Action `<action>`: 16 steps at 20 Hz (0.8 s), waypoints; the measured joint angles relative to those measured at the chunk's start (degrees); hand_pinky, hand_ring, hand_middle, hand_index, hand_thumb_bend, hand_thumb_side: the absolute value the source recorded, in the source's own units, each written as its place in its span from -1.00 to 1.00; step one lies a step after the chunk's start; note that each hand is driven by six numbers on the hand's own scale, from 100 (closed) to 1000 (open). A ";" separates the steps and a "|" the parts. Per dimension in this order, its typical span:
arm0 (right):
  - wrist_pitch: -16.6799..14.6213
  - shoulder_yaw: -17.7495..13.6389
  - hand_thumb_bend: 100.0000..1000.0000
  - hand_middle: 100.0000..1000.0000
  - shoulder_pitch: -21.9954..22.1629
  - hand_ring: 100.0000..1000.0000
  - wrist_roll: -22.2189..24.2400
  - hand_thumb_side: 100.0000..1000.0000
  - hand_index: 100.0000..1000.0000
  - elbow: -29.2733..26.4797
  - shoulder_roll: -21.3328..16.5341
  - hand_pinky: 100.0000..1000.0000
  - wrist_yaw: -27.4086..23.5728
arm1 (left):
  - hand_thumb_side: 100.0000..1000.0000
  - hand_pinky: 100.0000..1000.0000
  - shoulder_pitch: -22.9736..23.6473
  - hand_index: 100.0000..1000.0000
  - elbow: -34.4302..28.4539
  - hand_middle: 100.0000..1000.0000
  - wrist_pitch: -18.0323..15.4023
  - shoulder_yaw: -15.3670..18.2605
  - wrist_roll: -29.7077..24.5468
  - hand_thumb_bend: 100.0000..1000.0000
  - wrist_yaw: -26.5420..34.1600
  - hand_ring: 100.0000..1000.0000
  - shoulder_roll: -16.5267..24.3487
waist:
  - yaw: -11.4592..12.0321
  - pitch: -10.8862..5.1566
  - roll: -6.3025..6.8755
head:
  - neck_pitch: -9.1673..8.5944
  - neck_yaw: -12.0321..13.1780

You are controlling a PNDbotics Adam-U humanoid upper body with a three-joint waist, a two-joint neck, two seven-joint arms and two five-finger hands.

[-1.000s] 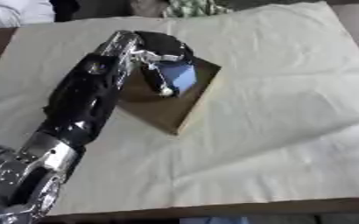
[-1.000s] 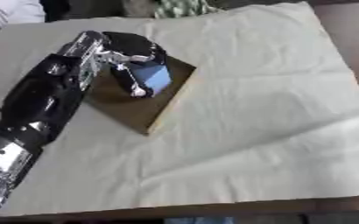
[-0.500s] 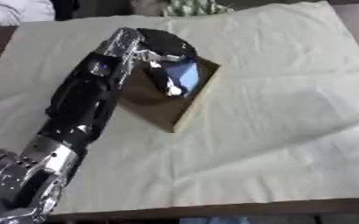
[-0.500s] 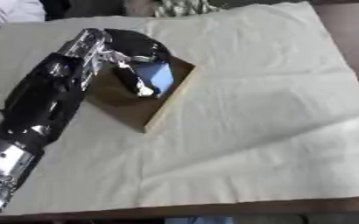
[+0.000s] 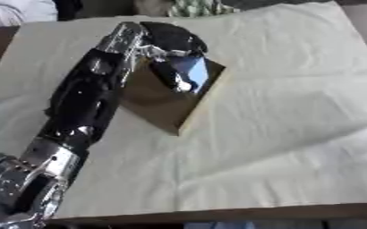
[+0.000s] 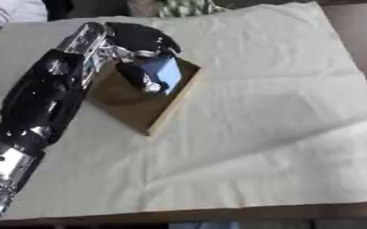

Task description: Pick up objects on the table and place them in the box.

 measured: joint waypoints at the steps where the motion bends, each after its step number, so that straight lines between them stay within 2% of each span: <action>1: 0.00 0.00 -1.00 0.12 0.00 0.40 0.00 0.09 0.58 0.00 0.00 0.28 -0.01 | -0.33 1.00 0.00 0.75 -0.13 0.91 -0.04 -0.05 0.04 -0.52 -0.44 1.00 0.01 | 0.05 0.00 0.00 | 0.00 -0.04; 2: 0.01 -0.01 -1.00 0.12 0.00 0.40 -0.02 0.09 0.58 0.01 0.01 0.28 -0.05 | -0.33 1.00 0.00 0.76 -0.14 0.92 -0.12 -0.18 0.12 -0.52 -0.85 1.00 0.02 | 0.11 0.00 -0.01 | 0.00 -0.06; 4: 0.05 -0.02 -1.00 0.12 0.00 0.40 -0.09 0.09 0.58 0.01 0.01 0.28 -0.19 | -0.08 1.00 0.00 0.78 -0.06 0.91 -0.39 -0.31 0.39 -0.61 -1.69 1.00 0.04 | 0.18 0.00 -0.05 | 0.01 -0.10; 5: 0.08 -0.02 -1.00 0.12 0.01 0.40 -0.15 0.09 0.58 0.01 0.01 0.28 -0.23 | 0.92 1.00 0.00 0.80 0.15 0.90 -0.54 -0.31 0.54 -0.57 -2.09 1.00 0.04 | 0.21 0.00 -0.09 | 0.01 -0.11; 6: 0.10 -0.02 -1.00 0.12 0.01 0.40 -0.20 0.09 0.58 0.01 0.01 0.28 -0.26 | 1.00 1.00 0.00 0.82 0.26 0.90 -0.62 -0.31 0.62 -0.46 -2.46 1.00 0.05 | 0.25 0.00 -0.14 | 0.01 -0.12; 8: 0.07 -0.02 -1.00 0.12 0.01 0.40 -0.25 0.09 0.58 0.01 0.01 0.28 -0.28 | 1.00 1.00 0.00 0.79 0.35 0.90 -0.68 -0.28 0.68 -0.40 -3.31 1.00 0.08 | 0.28 0.00 -0.19 | 0.01 -0.13; 9: 0.07 -0.02 -1.00 0.12 0.00 0.40 -0.27 0.09 0.58 0.01 0.01 0.28 -0.28 | 0.14 1.00 0.00 0.75 0.35 0.92 -0.68 -0.28 0.68 -0.34 -3.87 1.00 0.08 | 0.28 0.00 -0.19 | 0.01 -0.13; 10: 0.06 -0.02 -1.00 0.12 0.00 0.40 -0.29 0.09 0.58 0.01 0.01 0.28 -0.29 | -0.22 1.00 -0.01 0.74 0.32 0.92 -0.70 -0.29 0.70 -0.28 -4.54 1.00 0.08 | 0.28 -0.01 -0.19 | 0.01 -0.13; 12: 0.05 -0.02 -1.00 0.12 0.00 0.40 -0.32 0.09 0.58 0.01 0.01 0.28 -0.29 | -0.26 1.00 -0.01 0.79 0.26 0.93 -1.08 -0.32 1.08 -0.34 -6.08 1.00 0.09 | 0.33 -0.02 -0.21 | 0.01 -0.12; 13: 0.05 -0.02 -1.00 0.12 0.00 0.40 -0.33 0.08 0.58 0.01 0.01 0.28 -0.31 | 0.09 1.00 0.00 0.91 0.26 0.93 -1.42 -0.33 1.42 -0.43 -6.76 1.00 0.09 | 0.35 -0.03 -0.24 | 0.01 -0.12; 14: 0.05 -0.02 -1.00 0.12 0.00 0.40 -0.33 0.09 0.58 0.01 0.01 0.28 -0.34 | 1.00 1.00 0.00 0.93 0.26 0.92 -1.76 -0.33 1.76 -0.44 -7.27 1.00 0.09 | 0.36 -0.04 -0.30 | 0.01 -0.11; 16: 0.05 -0.02 -1.00 0.12 0.00 0.40 -0.33 0.09 0.58 0.01 0.01 0.28 -0.39 | 1.00 1.00 0.02 0.93 0.30 0.92 -2.20 -0.31 2.20 -0.23 -7.72 1.00 0.09 | 0.40 -0.06 -0.35 | 0.01 -0.10</action>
